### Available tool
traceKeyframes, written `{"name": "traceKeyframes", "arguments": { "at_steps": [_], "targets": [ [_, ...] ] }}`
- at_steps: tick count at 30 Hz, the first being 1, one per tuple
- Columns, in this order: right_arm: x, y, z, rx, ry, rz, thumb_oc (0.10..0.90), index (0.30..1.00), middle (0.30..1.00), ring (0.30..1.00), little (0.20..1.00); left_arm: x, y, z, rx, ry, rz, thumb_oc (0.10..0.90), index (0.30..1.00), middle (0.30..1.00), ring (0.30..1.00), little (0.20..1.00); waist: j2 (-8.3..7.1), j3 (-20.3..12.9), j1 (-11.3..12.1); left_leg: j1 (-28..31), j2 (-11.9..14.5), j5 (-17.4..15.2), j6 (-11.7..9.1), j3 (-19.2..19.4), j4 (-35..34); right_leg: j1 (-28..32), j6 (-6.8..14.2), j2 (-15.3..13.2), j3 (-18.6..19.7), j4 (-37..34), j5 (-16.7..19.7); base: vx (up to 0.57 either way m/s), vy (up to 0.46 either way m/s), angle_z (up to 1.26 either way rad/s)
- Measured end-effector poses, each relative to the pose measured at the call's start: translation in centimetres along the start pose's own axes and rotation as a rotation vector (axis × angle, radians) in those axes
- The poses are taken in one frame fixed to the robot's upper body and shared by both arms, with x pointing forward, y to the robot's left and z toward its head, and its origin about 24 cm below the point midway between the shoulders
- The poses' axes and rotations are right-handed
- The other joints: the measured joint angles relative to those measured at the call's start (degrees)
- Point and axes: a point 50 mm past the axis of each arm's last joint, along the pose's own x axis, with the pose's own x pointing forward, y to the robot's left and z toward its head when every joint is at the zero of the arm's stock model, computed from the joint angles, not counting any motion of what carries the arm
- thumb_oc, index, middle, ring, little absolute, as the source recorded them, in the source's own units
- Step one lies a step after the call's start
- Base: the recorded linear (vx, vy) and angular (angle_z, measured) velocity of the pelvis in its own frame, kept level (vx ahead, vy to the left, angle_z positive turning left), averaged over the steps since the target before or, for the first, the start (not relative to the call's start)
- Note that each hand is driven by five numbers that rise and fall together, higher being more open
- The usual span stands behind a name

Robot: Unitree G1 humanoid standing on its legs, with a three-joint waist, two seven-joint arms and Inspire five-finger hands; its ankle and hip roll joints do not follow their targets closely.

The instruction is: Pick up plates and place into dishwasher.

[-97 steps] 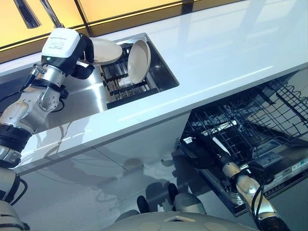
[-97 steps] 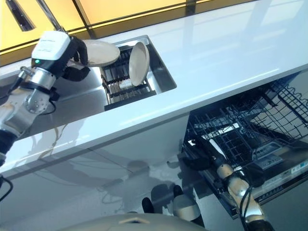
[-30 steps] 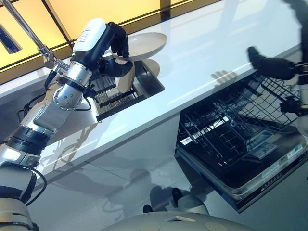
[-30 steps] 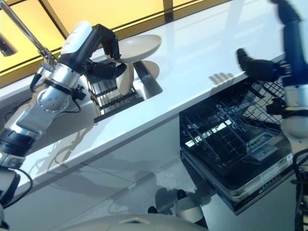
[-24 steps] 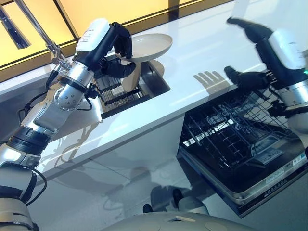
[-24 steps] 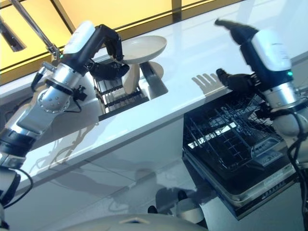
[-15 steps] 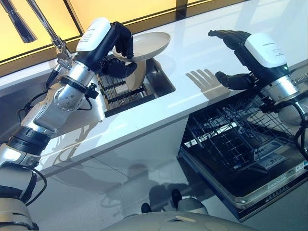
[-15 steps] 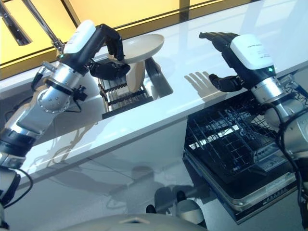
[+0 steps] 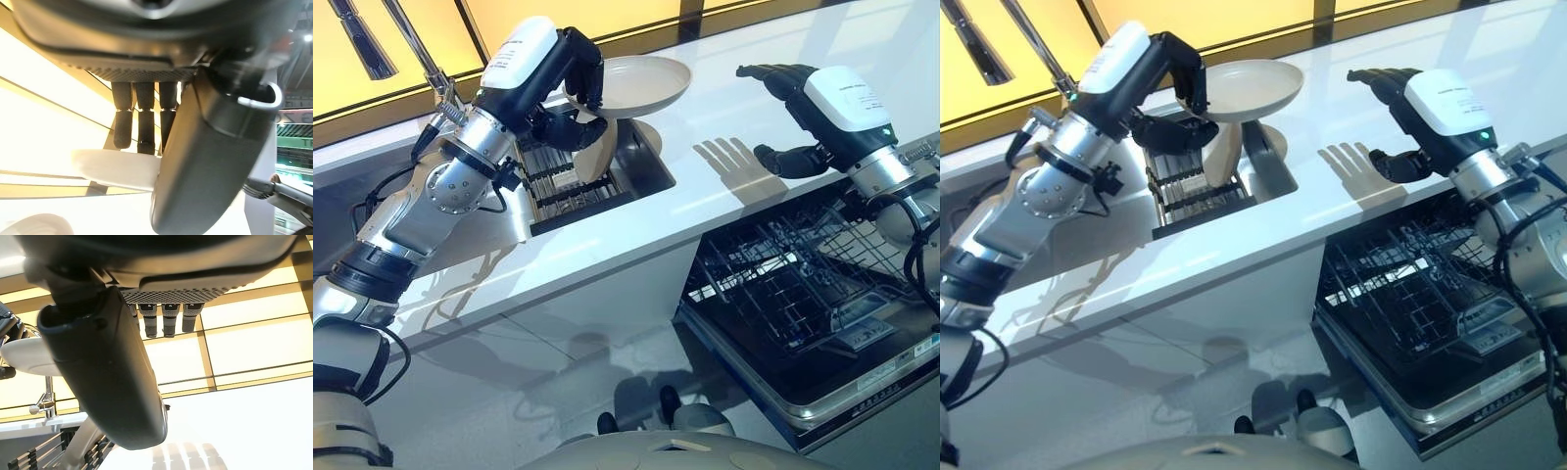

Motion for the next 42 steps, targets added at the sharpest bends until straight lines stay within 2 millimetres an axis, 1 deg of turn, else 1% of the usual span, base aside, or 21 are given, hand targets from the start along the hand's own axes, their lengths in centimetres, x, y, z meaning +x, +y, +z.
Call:
{"name": "traceKeyframes", "arguments": {
  "at_steps": [2,6,14,18,23,29,35,42],
  "targets": [
    [0.1,0.0,0.1,-0.003,-0.005,-0.007,0.800,0.900,0.900,0.900,0.900,0.0,-0.2,0.1,-0.003,-0.005,-0.009,0.100,0.300,0.300,0.300,0.200,0.00,0.00,0.02,0.01,0.00,0.00,0.00,0.00,0.00,0.00,0.00,0.00,0.00,0.00,0.00,0.00,0.000,0.00],
    [0.9,0.0,0.9,-0.038,-0.056,-0.031,0.800,0.900,0.900,0.900,0.900,0.0,-0.3,0.2,-0.006,-0.013,-0.018,0.100,0.300,0.300,0.300,0.200,0.00,0.00,-0.02,0.03,0.00,0.01,-0.01,0.02,0.00,-0.01,0.00,0.00,0.00,-0.01,0.00,0.00,0.000,0.00],
    [1.9,-1.5,1.9,-0.127,-0.140,-0.155,0.800,0.900,0.900,0.900,0.900,0.9,-0.4,1.3,-0.042,-0.060,-0.042,0.100,0.300,0.300,0.300,0.200,0.00,0.00,0.41,0.07,-0.02,0.02,-0.01,-0.07,0.01,0.07,0.00,0.00,-0.05,-0.01,0.00,0.00,0.000,0.00],
    [2.1,-1.7,2.2,-0.155,-0.166,-0.170,0.800,0.900,0.900,0.900,0.900,1.3,-0.5,1.7,-0.056,-0.081,-0.037,0.100,0.300,0.300,0.300,0.200,0.00,0.00,0.63,0.12,-0.01,0.02,-0.01,-0.08,0.01,0.14,0.00,0.00,-0.08,-0.01,0.00,0.00,0.000,0.00],
    [2.9,-1.3,3.2,-0.160,-0.218,-0.141,0.800,0.900,0.900,0.900,0.900,1.8,-0.2,2.4,-0.064,-0.117,-0.027,0.100,0.300,0.300,0.300,0.200,0.00,0.00,0.47,0.19,0.02,0.03,-0.02,-0.07,0.01,0.22,0.00,0.01,-0.10,-0.01,0.00,0.00,0.000,0.00],
    [3.2,-0.9,3.6,-0.160,-0.241,-0.114,0.800,0.900,0.900,0.900,0.900,2.1,-0.2,2.8,-0.097,-0.137,-0.024,0.100,0.300,0.300,0.300,0.200,0.00,0.00,0.75,0.20,0.00,0.04,-0.02,-0.11,0.02,0.24,0.00,0.00,-0.13,0.00,0.00,0.00,0.000,0.00],
    [3.5,-0.5,4.0,-0.153,-0.256,-0.092,0.800,0.900,0.900,0.900,0.900,2.3,-1.3,3.2,-0.132,-0.151,-0.060,0.100,0.300,0.300,0.300,0.200,0.00,0.00,0.97,0.24,-0.02,0.04,-0.02,-0.06,0.02,0.24,0.00,0.00,-0.08,0.00,0.00,0.00,0.000,0.00],
    [4.2,-0.1,5.0,-0.137,-0.293,-0.081,0.800,0.900,0.900,0.900,0.900,2.7,-1.5,3.8,-0.155,-0.174,-0.049,0.100,0.300,0.300,0.300,0.200,-0.01,0.00,0.87,0.36,-0.01,0.04,-0.02,-0.05,0.02,0.35,0.00,0.01,-0.07,0.00,0.00,0.00,0.000,0.00]
  ]
}}
